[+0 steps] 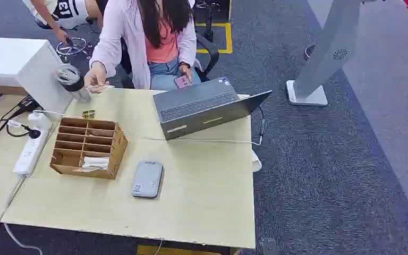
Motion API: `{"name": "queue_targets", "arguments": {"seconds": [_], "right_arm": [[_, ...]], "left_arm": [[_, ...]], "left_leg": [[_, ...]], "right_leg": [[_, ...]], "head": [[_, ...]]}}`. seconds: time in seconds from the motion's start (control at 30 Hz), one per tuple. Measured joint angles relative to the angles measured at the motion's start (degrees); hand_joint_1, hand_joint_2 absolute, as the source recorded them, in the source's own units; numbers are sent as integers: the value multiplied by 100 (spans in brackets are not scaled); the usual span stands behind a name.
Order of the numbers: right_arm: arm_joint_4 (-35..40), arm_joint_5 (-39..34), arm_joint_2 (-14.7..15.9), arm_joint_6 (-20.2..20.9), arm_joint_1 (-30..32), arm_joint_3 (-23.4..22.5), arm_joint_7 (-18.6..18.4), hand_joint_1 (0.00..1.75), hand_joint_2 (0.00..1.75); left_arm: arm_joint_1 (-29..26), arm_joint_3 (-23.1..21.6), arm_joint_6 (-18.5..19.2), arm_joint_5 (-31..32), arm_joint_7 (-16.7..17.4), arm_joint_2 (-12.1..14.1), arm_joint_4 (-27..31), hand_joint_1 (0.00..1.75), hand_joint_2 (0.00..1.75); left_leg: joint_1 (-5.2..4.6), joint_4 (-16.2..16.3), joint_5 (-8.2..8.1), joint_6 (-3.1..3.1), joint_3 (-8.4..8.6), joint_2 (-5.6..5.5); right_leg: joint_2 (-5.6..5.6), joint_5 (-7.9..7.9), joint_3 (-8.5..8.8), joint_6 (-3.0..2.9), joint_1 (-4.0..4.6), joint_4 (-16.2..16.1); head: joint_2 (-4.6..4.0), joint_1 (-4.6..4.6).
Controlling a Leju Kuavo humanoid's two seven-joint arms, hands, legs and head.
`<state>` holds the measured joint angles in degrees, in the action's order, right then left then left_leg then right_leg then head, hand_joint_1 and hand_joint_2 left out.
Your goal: Pass the card to the sensor for recognition and then transmit it.
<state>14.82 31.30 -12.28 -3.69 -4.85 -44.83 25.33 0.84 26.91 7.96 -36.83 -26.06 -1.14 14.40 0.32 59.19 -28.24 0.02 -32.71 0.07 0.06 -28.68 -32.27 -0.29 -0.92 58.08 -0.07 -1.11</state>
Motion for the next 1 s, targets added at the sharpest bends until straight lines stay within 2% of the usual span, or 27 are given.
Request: {"name": "queue_targets", "arguments": {"seconds": [0.03, 0.13, 0.2, 0.27, 0.37, 0.6, 0.67, 0.8, 0.9, 1.0], "right_arm": [[0, 17, 2, -67, 1, -4, 0, 0, 0], [-7, 89, 28, -419, 16, -35, -144, 0, 0], [-24, 173, 70, -798, 39, -81, -471, 0, 0], [-46, 236, 118, -1084, 77, -140, -787, 0, 0], [-57, 275, 162, -1167, 126, -177, -892, 0, 0], [-94, 284, 184, -1187, 126, -190, -940, 0, 0], [-101, 375, 184, -1288, 125, -190, -1082, 0, 0], [-151, 918, 201, -1705, 134, -157, -2242, 0, 0], [-197, 1204, 210, -1729, 169, -112, -3067, 0, 0], [-232, 1436, 210, -1639, 203, -22, -3735, 0, 0]], "left_arm": [[0, 7, 43, 17, -89, 2, 0, 0, 175], [-3, 72, 397, 105, -669, 48, 0, 0, 175], [-12, 153, 709, 228, -1098, 140, 0, 0, 175], [-32, 245, 938, 326, -1338, 267, 24, 0, 175], [-47, 347, 999, 376, -1364, 387, 35, 0, 175], [-60, 455, 1016, 404, -1407, 439, 48, 0, 175], [-67, 470, 1064, 488, -1414, 442, 65, 0, 175], [-183, 908, 1546, 1367, -1420, 413, 497, 0, 175], [-248, 1400, 1975, 1879, -1393, 376, 965, 0, 175], [-309, 2042, 2464, 2369, -1128, 219, 1712, 0, 175]], "left_leg": [[0, 0, 0, 0, 0, 0], [0, 0, 0, 0, 0, 0], [1, 0, 0, 0, 0, 0], [1, 0, 0, 0, 0, 0], [1, 0, -1, 0, -1, 1], [0, 0, 0, 0, -1, 1], [0, 1, 0, 0, -1, 1], [0, 4, -1, 0, -3, 1], [1, 4, -4, -5, -1, 3], [1, 4, -4, -5, -2, 3]], "right_leg": [[0, 0, 0, 0, 0, 0], [0, 0, 0, 0, 0, 0], [0, 0, 0, 0, 0, 0], [0, 0, 0, 0, 0, 0], [1, 0, -2, 0, 0, 0], [0, 0, 0, 0, 0, 0], [0, 0, 0, 0, 0, 0], [0, 0, -1, 0, 0, 0], [3, 0, -2, 0, 0, 0], [2, -1, -2, 0, 1, 0]], "head": [[0, 0], [0, 0], [0, 0], [0, 0], [0, 2], [0, 0], [0, 0], [0, 0], [0, 2], [0, 0]]}}
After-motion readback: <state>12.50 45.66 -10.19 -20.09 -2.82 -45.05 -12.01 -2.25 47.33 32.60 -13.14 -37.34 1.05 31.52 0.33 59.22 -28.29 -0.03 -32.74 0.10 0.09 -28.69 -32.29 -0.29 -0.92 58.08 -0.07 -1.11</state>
